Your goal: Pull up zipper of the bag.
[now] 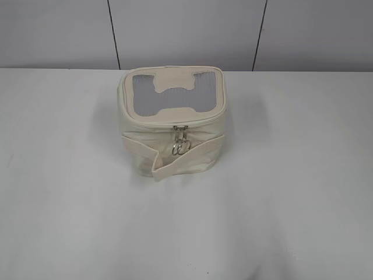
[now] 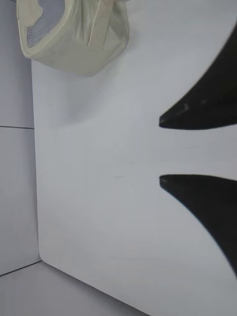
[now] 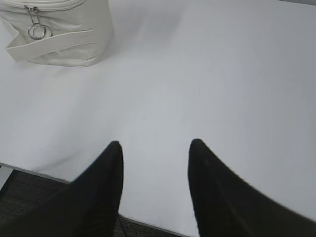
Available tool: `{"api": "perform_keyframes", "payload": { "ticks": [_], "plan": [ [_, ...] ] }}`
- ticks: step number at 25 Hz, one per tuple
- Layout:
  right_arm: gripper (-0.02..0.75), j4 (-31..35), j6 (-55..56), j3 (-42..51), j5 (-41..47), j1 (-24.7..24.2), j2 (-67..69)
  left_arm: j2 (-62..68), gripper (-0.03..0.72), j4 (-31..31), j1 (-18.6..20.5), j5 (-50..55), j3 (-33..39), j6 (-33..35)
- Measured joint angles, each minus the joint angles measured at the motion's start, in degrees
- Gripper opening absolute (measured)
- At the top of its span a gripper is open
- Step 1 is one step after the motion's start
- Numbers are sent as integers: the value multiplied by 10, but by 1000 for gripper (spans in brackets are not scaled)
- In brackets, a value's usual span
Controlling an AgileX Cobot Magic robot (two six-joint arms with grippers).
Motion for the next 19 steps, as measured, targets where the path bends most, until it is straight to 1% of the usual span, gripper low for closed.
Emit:
{"api": "perform_keyframes", "payload": {
  "ticks": [19],
  "plan": [
    [349, 0, 0, 0, 0, 0, 0, 0, 238, 0, 0, 0, 0, 0]
  ]
}}
